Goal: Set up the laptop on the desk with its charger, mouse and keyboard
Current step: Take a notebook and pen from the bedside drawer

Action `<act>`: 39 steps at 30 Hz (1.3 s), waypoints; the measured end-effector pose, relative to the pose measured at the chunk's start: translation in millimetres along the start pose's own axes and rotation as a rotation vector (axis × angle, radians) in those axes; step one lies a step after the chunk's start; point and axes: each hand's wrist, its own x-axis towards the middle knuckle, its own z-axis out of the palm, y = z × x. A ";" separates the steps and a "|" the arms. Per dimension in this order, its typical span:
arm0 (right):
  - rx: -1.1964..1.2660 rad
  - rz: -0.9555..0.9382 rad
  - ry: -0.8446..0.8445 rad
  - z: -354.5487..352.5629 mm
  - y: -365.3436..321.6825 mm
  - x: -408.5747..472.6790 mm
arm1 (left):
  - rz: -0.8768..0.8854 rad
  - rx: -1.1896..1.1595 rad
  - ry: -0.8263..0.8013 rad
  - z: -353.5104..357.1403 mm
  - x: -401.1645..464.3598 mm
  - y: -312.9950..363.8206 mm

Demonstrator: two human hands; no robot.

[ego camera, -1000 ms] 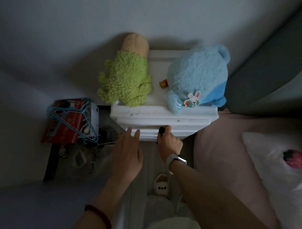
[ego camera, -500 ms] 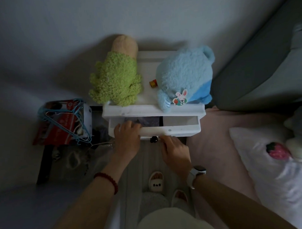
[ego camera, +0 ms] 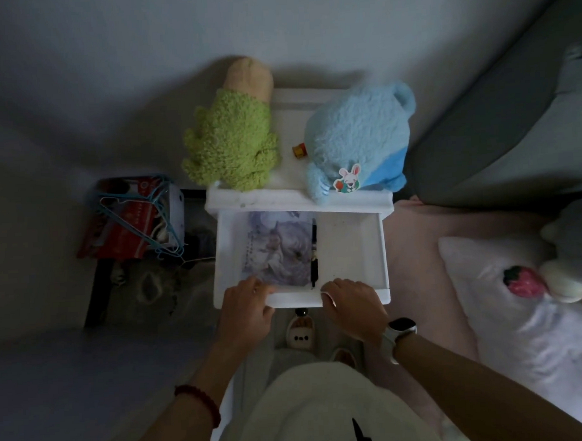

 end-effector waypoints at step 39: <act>1.046 0.872 -0.150 8.6 16.6 88.6 | -0.648 -1.009 -0.039 -15.3 78.3 15.9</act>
